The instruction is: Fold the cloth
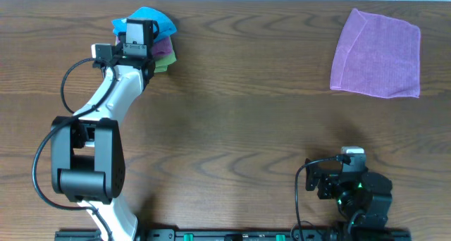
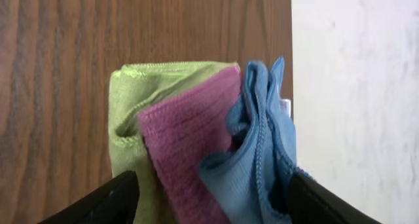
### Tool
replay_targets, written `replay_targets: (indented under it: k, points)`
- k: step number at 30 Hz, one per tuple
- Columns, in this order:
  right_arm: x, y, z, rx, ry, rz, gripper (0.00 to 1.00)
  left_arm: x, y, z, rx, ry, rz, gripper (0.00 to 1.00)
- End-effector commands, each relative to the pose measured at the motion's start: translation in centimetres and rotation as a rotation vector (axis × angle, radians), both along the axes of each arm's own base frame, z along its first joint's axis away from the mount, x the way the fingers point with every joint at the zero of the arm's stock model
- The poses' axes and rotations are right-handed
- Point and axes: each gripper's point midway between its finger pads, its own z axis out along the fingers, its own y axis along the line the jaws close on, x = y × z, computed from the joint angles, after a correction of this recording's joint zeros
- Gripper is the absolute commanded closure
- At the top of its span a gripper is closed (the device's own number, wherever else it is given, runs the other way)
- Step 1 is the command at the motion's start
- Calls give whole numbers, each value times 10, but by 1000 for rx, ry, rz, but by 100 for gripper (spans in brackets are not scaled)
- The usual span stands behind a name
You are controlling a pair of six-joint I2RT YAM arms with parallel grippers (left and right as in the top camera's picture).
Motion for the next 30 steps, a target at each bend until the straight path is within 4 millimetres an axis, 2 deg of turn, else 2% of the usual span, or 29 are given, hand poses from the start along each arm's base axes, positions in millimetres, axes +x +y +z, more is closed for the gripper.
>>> replay_targets:
  k: [1, 13, 18, 23, 30]
  points:
    - [0, -2, 0, 7, -3, -14, 1, 4, 9, 12, 13, -46, 50, 20]
    - [0, -2, 0, 7, -3, -14, 1, 12, -1, 11, -63, -86, 39, 24]
    - [0, -2, 0, 7, -3, -14, 1, 26, -8, 6, -94, -132, 14, 26]
    - [0, -2, 0, 7, -3, -14, 1, 28, -7, -5, -89, -120, 18, 42]
    - [0, -2, 0, 7, -3, -14, 1, 27, -8, -9, -90, -106, 16, 27]
